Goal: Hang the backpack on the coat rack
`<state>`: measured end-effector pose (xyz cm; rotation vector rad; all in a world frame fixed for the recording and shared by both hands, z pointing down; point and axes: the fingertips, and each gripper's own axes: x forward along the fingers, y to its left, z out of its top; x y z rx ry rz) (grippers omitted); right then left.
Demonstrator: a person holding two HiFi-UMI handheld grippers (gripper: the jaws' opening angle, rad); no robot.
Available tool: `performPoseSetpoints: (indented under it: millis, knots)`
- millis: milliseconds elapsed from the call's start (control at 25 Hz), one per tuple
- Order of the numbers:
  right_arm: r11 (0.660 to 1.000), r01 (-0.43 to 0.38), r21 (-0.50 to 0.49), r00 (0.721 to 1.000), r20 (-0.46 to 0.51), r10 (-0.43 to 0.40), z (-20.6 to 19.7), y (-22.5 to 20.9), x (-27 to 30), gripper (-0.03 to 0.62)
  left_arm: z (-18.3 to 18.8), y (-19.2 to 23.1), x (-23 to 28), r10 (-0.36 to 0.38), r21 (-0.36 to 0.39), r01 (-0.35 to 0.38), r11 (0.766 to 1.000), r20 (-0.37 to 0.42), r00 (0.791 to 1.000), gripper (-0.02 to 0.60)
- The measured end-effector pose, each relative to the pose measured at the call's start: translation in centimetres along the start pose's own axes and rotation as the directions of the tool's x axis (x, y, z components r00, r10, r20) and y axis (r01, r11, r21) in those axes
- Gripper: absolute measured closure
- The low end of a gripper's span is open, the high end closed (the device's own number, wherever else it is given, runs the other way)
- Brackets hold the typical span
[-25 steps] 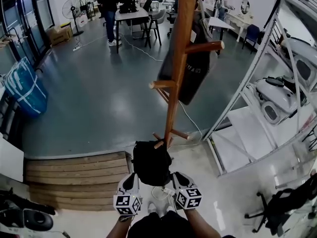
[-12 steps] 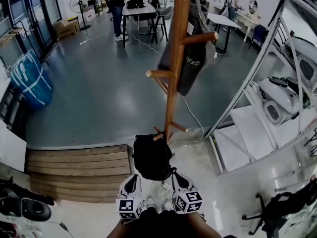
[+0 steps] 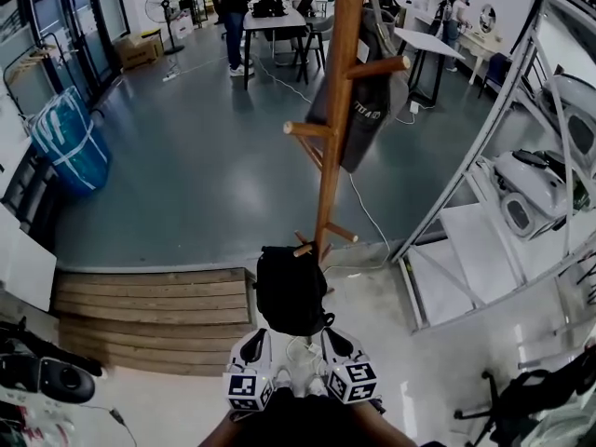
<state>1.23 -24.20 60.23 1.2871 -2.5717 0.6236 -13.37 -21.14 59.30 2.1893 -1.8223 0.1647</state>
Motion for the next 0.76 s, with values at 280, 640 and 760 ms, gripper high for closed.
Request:
performPoseSetpoints:
  millis: [280,640,760]
  knots:
    - [1.000,-0.007,-0.013,1.000,0.012,0.007,0.4,0.4,-0.4,0.583,-0.5,0.3,-0.8,0.023,-0.012,-0.023,1.000,-0.002,1.000,0.557]
    - [1.000,-0.010,-0.017,1.000,0.018,0.010,0.4,0.5,-1.0,0.583,-0.7,-0.1,-1.1,0.024,-0.022,-0.024,0.999,-0.002,1.000,0.557]
    - [1.000,-0.011,-0.018,1.000,0.016,0.012,0.4,0.5,-1.1,0.583,-0.8,-0.1,-1.2,0.026,-0.020,-0.026,0.999,-0.003,1.000,0.557]
